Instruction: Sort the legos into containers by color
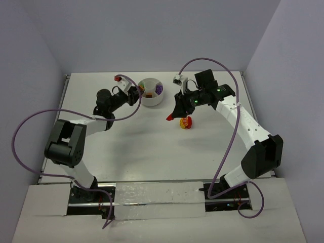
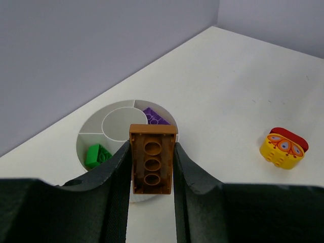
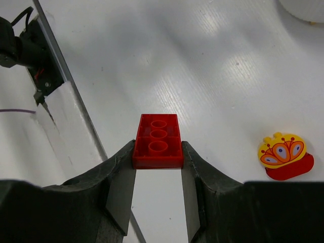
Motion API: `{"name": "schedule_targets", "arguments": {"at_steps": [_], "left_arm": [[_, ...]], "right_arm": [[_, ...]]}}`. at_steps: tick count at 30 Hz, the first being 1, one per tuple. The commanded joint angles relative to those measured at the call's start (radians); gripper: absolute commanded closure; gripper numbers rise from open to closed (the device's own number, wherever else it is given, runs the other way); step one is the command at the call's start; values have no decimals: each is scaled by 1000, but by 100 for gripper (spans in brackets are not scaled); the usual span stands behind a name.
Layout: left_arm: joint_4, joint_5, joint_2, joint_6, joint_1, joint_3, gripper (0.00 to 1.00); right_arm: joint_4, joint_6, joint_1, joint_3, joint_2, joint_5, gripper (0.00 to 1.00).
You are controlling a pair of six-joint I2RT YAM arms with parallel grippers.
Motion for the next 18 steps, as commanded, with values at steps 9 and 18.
{"name": "schedule_targets", "arguments": {"at_steps": [9, 18], "left_arm": [[640, -130, 207, -77, -48, -10, 100], [726, -309, 267, -21, -115, -7, 100]], "right_arm": [[6, -1, -10, 63, 29, 29, 100], [9, -4, -11, 42, 23, 25, 100]]}}
